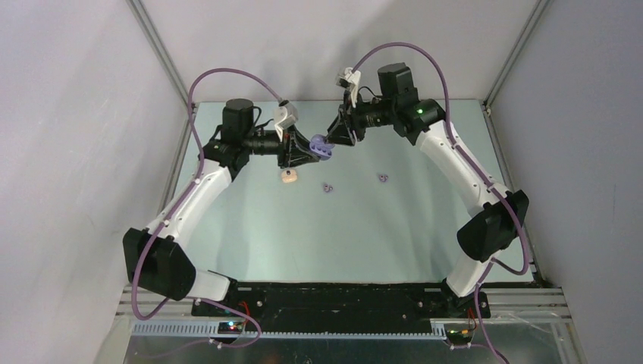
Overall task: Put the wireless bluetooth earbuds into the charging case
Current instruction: Open the charging case to the charging case, then adjust the right earbud at the center of the board.
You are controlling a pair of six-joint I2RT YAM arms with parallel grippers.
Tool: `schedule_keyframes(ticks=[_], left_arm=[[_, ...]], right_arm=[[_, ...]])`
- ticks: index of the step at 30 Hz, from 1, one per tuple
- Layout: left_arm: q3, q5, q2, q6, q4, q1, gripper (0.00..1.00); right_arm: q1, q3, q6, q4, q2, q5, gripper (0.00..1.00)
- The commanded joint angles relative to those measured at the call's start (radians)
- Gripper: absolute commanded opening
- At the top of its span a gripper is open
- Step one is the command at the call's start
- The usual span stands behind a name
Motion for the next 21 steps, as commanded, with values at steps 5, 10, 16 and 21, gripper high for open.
schedule_keyframes(ticks=[5, 10, 16, 21], left_arm=[[-0.039, 0.039, -0.009, -0.16, 0.179, 0.026, 0.0], [-0.128, 0.038, -0.014, -0.413, 0.44, 0.042, 0.0], [-0.274, -0.029, -0.031, -0.661, 0.755, 0.045, 0.0], [-0.315, -0.083, -0.076, -0.749, 0.848, 0.045, 0.0]], right_arm=[[-0.017, 0.042, 0.031, 0.046, -0.093, -0.043, 0.55], [-0.065, 0.033, 0.08, 0.048, -0.161, -0.009, 0.62], [-0.152, -0.062, -0.048, -0.12, -0.21, -0.005, 0.65], [-0.192, -0.133, -0.372, -0.345, -0.218, 0.089, 0.58]])
